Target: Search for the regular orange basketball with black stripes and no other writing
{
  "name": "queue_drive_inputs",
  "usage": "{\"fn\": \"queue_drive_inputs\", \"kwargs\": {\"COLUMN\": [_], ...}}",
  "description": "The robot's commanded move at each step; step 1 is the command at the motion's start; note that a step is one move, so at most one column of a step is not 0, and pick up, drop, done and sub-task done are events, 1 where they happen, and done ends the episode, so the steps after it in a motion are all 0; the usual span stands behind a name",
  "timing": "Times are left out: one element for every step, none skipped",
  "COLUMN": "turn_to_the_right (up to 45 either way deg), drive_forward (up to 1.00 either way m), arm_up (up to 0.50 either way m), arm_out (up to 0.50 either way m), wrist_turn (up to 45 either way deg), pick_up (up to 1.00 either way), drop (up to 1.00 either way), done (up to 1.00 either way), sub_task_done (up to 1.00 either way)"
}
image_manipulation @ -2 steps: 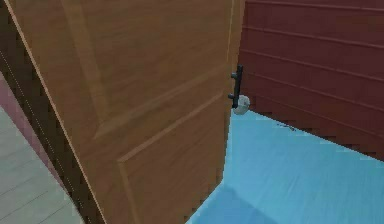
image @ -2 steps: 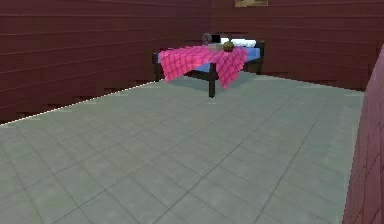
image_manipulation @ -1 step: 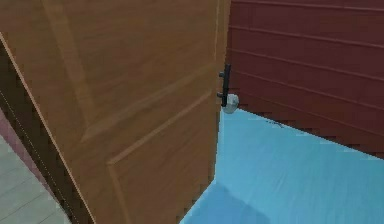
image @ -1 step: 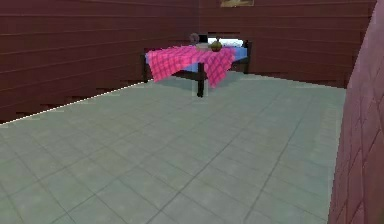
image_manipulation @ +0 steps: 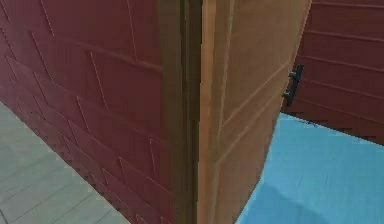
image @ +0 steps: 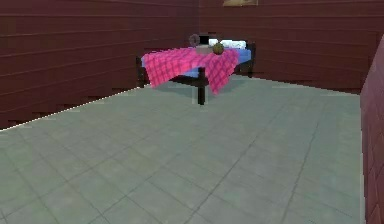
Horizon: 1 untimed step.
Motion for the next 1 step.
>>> {"fn": "queue_drive_inputs", "kwargs": {"turn_to_the_right": [15.0], "drive_forward": [0.00], "arm_up": [0.00], "arm_out": [0.00], "wrist_turn": [0.0], "pick_up": [0.00], "drop": [0.00], "done": [0.00], "sub_task_done": [0.00]}}
